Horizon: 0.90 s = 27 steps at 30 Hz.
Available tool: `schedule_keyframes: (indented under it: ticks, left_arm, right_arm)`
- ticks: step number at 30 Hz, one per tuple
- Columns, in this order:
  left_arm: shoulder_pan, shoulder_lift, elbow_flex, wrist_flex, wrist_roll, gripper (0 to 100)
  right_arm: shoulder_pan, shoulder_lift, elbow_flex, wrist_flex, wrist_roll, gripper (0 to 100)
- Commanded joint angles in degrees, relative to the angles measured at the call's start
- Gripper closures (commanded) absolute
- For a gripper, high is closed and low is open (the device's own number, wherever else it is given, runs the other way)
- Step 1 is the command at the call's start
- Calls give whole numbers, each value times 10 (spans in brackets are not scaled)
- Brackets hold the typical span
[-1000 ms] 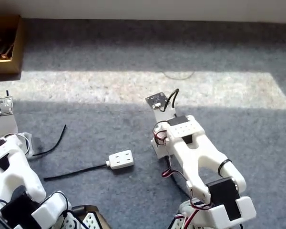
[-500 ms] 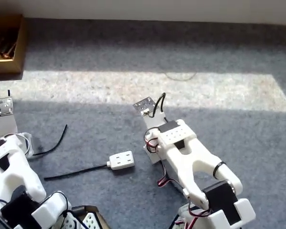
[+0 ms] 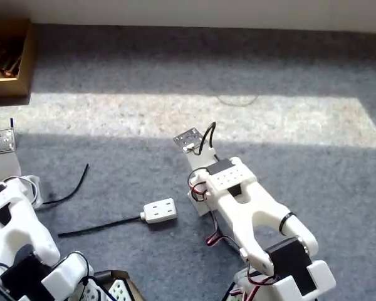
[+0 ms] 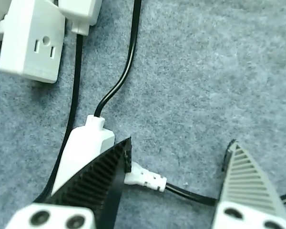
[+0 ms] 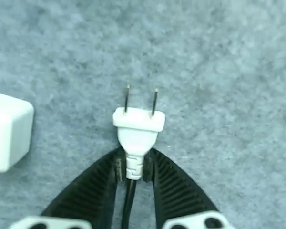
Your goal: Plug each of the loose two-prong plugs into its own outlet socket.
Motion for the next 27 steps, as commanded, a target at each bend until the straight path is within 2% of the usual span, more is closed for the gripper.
schedule_keyframes:
  ticks: [1,4,7,11,15,19,22,24,27]
  left_arm:
    - [0,-7,-5,-5,3,688]
    - [14,-8,-24,-4,3,690]
    - [34,-8,-64,18,3,691]
    - [82,-8,-150,109,4,688]
    - [148,-8,-252,243,4,688]
    - [194,-8,-376,414,4,685]
    - [205,-8,-457,515,6,610]
    - [202,-8,-490,551,21,520]
    - [178,-8,-509,553,42,432]
  right_arm:
    - [-24,-1,12,3,-1,992]
    - [-24,-12,-43,22,15,992]
    - [-26,-36,-177,116,36,992]
    - [-64,-41,-398,255,81,992]
    - [-138,-22,-523,307,79,992]
    - [-207,18,-529,287,81,992]
    - [-227,18,-514,231,81,992]
    - [-224,3,-488,182,81,992]
    - [-191,-46,-395,74,81,992]
